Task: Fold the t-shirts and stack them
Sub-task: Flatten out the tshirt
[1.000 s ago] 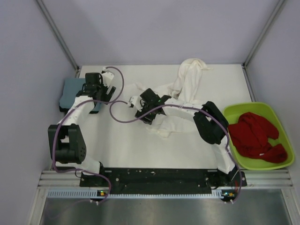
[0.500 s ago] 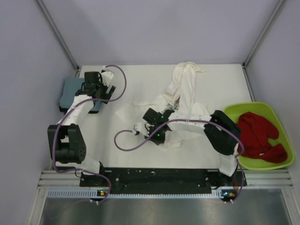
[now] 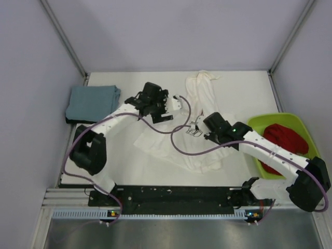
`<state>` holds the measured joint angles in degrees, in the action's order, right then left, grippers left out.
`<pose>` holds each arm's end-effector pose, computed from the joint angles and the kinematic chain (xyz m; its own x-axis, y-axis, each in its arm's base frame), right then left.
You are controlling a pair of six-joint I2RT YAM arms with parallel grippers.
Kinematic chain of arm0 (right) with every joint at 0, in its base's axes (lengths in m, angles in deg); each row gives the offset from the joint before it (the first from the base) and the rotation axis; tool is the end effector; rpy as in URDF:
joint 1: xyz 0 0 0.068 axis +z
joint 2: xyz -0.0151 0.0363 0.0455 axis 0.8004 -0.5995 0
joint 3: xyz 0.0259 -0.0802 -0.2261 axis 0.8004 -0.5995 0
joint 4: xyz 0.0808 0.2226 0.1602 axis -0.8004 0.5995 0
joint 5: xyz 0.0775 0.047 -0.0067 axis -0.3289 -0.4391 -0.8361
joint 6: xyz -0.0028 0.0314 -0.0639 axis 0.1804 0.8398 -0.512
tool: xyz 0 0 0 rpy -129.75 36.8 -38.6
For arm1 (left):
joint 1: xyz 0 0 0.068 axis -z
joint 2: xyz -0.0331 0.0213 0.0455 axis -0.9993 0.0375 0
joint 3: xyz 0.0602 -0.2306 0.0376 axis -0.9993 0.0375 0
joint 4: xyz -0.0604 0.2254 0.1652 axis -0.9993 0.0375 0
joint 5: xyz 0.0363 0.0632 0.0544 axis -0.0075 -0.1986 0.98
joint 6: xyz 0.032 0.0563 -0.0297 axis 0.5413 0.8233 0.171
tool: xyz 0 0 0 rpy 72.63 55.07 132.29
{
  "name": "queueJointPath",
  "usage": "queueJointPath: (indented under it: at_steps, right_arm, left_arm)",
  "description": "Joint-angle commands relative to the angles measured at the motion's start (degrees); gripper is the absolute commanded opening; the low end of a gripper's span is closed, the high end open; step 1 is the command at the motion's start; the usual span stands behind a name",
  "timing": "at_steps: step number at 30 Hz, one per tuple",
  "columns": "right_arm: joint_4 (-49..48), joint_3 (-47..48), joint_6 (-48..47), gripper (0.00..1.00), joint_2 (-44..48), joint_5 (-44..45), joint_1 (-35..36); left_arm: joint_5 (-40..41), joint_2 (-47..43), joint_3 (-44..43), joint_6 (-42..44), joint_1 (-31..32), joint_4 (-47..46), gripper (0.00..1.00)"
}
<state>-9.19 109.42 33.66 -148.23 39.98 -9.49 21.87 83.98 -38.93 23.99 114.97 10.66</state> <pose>0.2144 0.1784 0.1990 -0.3474 -0.8924 -0.2879 -0.7695 0.4468 -0.4563 0.3541 -0.1914 0.2112 0.0461 0.8485 -0.5271 0.8270 0.2636 0.4967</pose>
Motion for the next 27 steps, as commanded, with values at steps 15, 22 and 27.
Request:
queueJointPath:
  at_steps: [15,22,27]
  right_arm:
    - [-10.4,-0.4,43.0,0.74,4.1,-0.3,-22.8]
    - [-17.2,-5.2,53.0,0.75,-2.8,-9.5,-22.9]
    - [-23.5,-9.6,57.9,0.75,-6.8,-14.3,-22.9]
  left_arm:
    - [-13.3,37.4,-42.2,-11.6,10.3,12.1,0.99]
    - [-2.5,40.7,-43.9,-14.1,11.4,5.9,0.94]
    - [0.3,40.6,-42.9,-15.6,11.4,3.0,0.20]
